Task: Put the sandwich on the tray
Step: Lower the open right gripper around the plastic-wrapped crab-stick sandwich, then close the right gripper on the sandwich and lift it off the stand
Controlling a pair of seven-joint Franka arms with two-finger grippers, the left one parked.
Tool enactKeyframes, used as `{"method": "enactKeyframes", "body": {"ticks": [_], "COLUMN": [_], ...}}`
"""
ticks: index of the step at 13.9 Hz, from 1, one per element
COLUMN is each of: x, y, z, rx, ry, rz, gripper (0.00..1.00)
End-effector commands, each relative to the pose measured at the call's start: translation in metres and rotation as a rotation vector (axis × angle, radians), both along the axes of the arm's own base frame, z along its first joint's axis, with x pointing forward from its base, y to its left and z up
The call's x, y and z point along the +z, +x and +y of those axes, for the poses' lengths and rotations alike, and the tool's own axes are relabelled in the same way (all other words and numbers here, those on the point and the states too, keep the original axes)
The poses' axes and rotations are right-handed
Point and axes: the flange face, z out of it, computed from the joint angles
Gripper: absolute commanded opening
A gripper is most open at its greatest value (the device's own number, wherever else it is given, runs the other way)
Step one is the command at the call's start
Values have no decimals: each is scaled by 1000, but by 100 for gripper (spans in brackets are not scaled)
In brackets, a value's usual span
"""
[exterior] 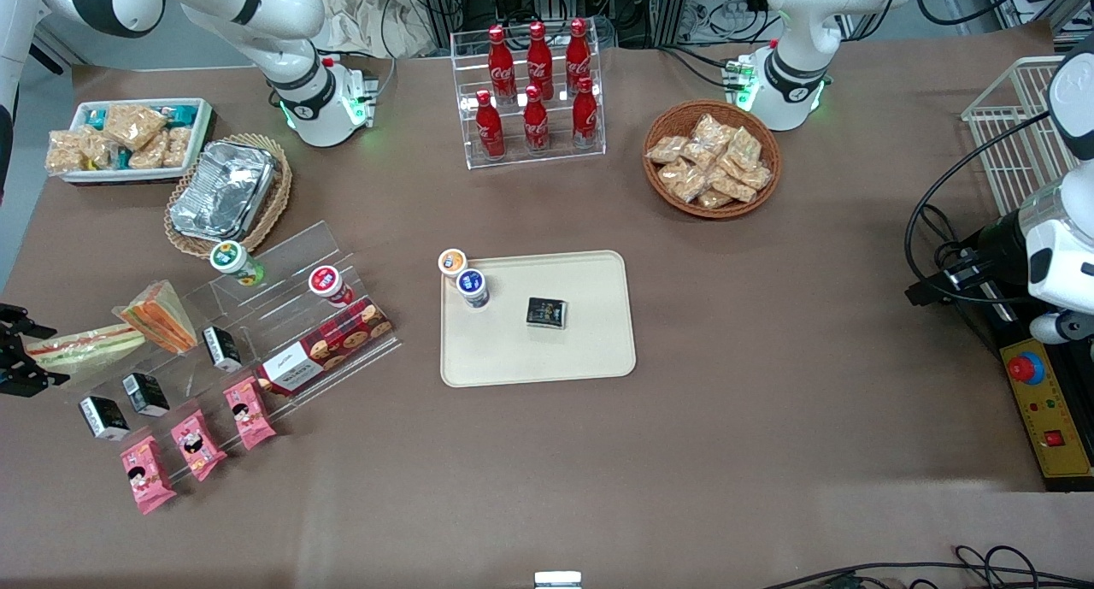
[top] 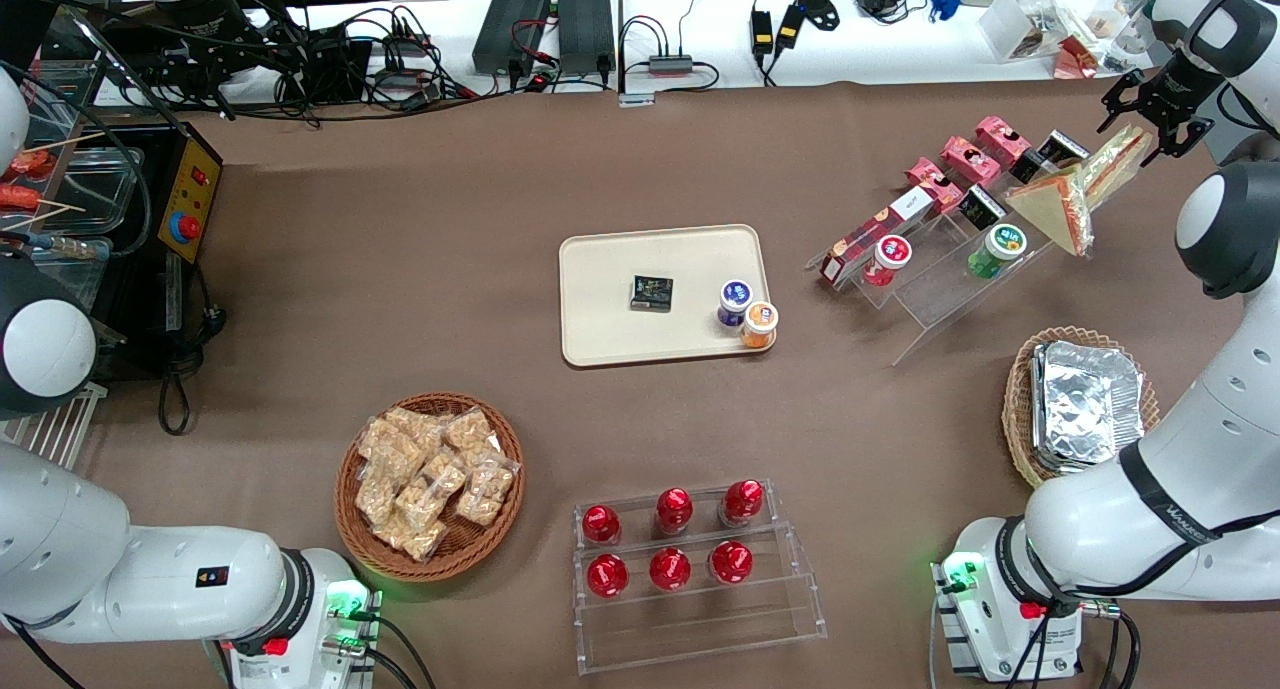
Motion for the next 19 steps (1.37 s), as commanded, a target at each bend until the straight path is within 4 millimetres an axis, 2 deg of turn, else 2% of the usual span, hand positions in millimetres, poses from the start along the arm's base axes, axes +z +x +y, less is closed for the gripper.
{"method": "enactKeyframes", "body": {"ticks": [1,5,7,8,9,11,12,13,16,18,19], "x": [0,0,1,3,6,13,15,20,39,70,78], "y": [-2,-4,-5,-6,-7,-11,-14,-16,-17,-11,-8], "z": [-10,-9,-9,-8,-6,-3,-1,2,14,20,20], "rx": [-30,-17,-7,4,26,100,138,175,260,316,349], "ry": [17,26,33,36,43,69,85,98,113,113,104], "rz": [-22,-14,-9,-7,-3,19,36,44,37,20,1], "gripper": [90,67,49,45,37,32,20,15,16,17,17]}}
